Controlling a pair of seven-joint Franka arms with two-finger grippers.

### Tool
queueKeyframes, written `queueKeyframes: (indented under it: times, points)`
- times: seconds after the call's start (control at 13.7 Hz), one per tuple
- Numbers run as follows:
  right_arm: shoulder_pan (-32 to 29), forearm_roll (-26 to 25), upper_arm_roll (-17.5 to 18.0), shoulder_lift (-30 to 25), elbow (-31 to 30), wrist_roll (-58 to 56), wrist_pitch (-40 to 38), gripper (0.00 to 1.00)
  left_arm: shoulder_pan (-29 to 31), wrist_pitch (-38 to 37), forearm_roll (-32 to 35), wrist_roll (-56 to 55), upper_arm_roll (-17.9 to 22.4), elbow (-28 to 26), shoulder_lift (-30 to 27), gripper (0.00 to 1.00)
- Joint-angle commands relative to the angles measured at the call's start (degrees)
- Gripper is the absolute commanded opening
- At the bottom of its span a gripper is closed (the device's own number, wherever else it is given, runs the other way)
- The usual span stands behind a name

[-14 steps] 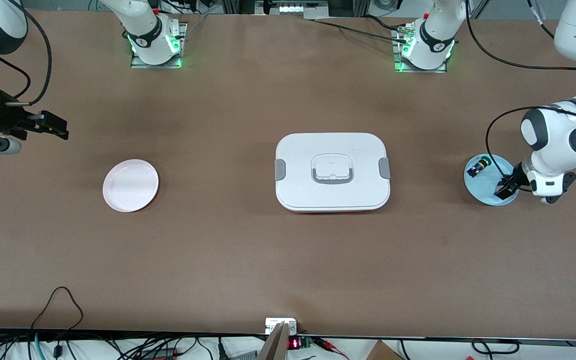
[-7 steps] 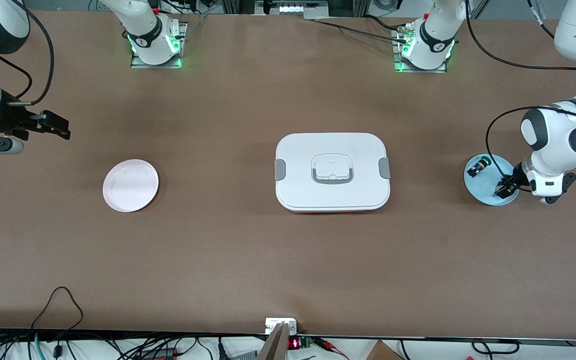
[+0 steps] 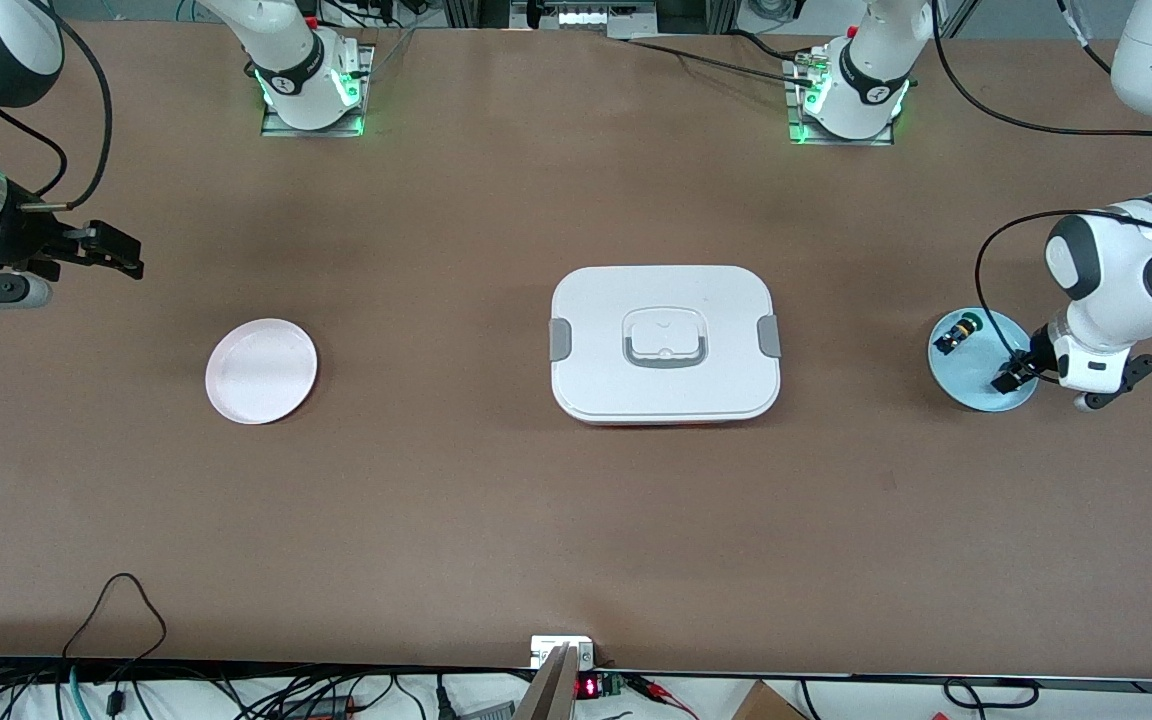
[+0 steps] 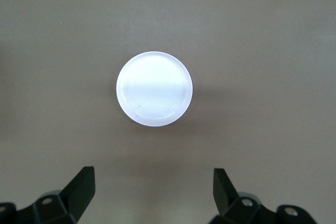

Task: Transfer orange switch to right arm and place
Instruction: 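Lift the switch with the left gripper while the right gripper approaches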

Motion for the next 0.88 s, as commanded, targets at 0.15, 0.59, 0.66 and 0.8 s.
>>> queueKeyframes:
  times: [0.15, 0.59, 0.66, 0.8]
  points:
    - [0.15, 0.02, 0.15, 0.87, 1.34, -0.54, -0.93, 1.00, 0.20, -6.05, 1.20, 8.80, -3.01, 0.77, -7.24, 0.00]
    - [2.97, 15.77, 0.07, 3.16, 0.91, -0.54, -0.75, 1.00, -0.33, -5.44, -2.58, 13.11, -20.57, 2.52, -10.50, 0.00]
    - [2.88, 19.58, 0.06, 3.94, 0.81, -0.54, -1.02, 1.00, -1.29, -5.44, -3.36, 15.30, -23.73, 2.87, -10.59, 0.00]
    - [3.66, 21.20, 0.33, 5.35, 0.99, -0.54, -0.49, 1.00, -2.95, -5.43, -8.61, 17.16, -27.53, 4.88, -10.41, 0.00]
